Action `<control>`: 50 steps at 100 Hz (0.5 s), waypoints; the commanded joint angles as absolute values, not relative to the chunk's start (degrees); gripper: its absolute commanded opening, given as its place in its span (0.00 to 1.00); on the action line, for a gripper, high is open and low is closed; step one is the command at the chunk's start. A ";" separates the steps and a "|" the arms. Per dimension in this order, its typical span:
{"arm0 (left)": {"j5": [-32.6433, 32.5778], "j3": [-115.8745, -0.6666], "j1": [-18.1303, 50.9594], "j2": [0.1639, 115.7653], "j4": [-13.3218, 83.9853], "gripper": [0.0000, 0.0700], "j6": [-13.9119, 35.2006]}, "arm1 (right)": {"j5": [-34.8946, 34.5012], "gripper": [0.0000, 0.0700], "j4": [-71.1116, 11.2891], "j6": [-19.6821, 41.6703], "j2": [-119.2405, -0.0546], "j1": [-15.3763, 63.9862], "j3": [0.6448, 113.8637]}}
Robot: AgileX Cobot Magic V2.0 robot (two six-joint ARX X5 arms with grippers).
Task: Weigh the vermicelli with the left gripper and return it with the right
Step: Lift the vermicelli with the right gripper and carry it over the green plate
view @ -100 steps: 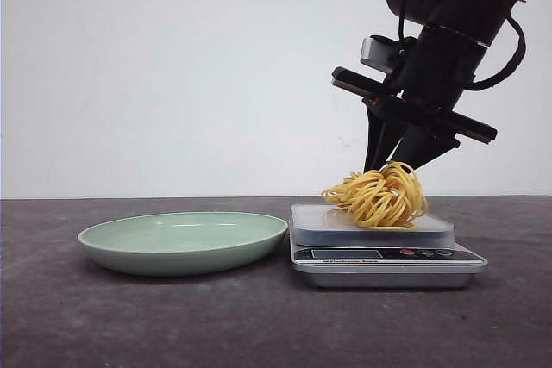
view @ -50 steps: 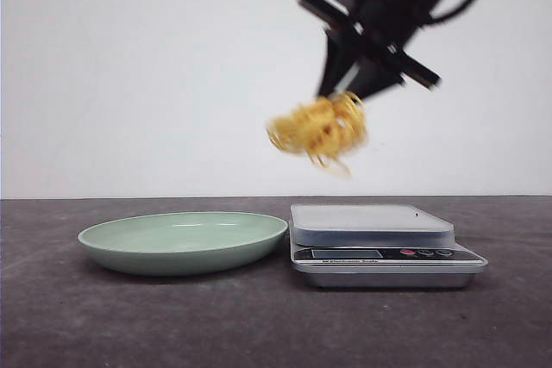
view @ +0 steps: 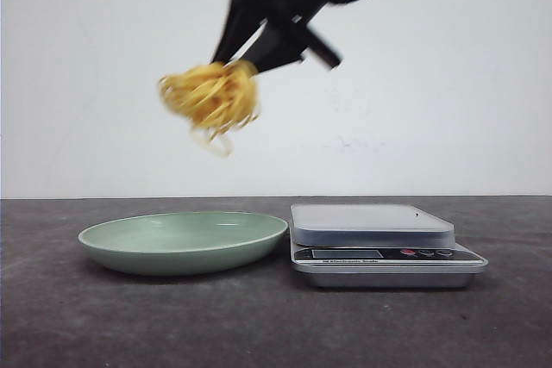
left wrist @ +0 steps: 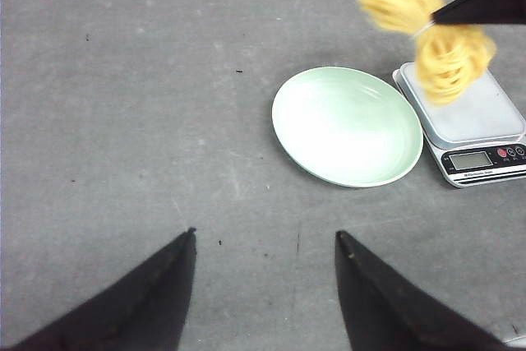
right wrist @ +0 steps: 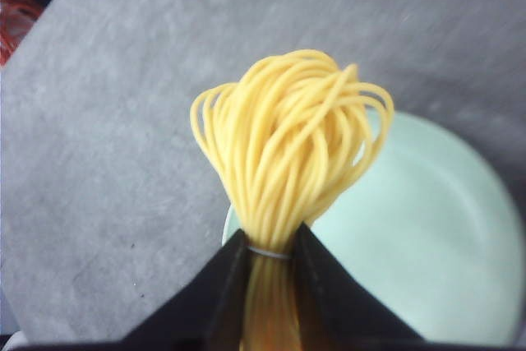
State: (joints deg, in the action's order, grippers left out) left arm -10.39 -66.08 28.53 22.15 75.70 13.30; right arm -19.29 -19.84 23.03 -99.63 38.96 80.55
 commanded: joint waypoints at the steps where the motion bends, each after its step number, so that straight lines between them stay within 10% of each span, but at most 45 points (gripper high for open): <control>1: -10.55 -66.78 28.84 22.35 75.53 0.44 13.54 | -19.09 0.00 -18.22 24.99 -102.41 39.55 81.87; 50: -10.76 -66.78 28.84 22.35 75.72 0.44 13.56 | -17.96 0.00 -16.32 26.41 -113.32 40.18 81.87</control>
